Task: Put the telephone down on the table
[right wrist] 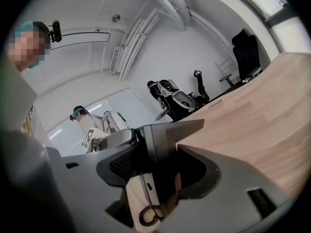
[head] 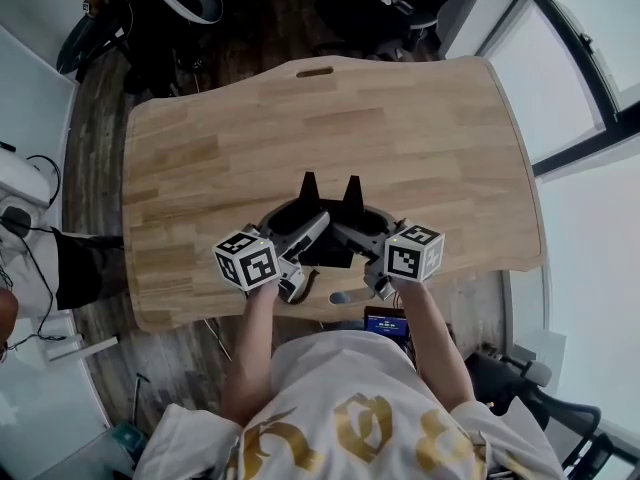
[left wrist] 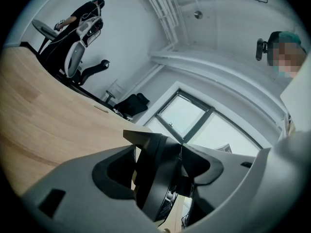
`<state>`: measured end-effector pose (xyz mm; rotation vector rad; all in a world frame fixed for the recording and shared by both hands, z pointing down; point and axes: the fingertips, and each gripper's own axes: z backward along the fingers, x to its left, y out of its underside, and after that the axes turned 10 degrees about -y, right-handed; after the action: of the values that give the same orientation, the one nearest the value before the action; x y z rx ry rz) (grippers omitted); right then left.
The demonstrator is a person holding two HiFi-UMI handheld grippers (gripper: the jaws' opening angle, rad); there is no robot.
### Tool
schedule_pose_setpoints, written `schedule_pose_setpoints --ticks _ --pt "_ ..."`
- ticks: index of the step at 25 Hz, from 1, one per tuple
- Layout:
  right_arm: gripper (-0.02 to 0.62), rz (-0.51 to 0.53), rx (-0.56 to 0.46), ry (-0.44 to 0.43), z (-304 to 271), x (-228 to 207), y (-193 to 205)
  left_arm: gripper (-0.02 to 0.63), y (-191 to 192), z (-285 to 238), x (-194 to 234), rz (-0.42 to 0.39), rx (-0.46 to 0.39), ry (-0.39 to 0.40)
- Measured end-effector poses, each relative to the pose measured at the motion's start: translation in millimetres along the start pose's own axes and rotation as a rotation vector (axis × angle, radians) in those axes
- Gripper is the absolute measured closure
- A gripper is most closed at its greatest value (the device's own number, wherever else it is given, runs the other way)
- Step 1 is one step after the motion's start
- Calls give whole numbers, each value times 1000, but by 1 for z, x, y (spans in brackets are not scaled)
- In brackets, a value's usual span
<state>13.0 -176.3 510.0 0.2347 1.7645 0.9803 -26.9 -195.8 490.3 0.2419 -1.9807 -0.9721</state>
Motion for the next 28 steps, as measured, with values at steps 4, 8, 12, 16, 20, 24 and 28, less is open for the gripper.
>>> schedule_pose_setpoints --ticks 4,8,12,16,20,24,28 --pt "360 -20 18 2 -8 -18 -3 333 -3 -13 16 20 13 -11" --pt "360 -35 36 0 -14 -29 -2 333 -1 -20 26 40 23 -19" --pt "360 -54 52 -4 -19 -39 1 333 2 -26 36 55 32 -30" --pt "360 -72 75 -5 -26 -51 3 333 2 -33 49 75 41 -41" --pt "360 -85 100 -7 -35 -61 7 333 4 -36 62 98 45 -56" --pt "360 -94 129 -11 -43 -71 11 333 7 -40 76 122 49 -67" --pt "360 -102 143 -11 -49 -82 12 333 8 -46 86 138 54 -73"
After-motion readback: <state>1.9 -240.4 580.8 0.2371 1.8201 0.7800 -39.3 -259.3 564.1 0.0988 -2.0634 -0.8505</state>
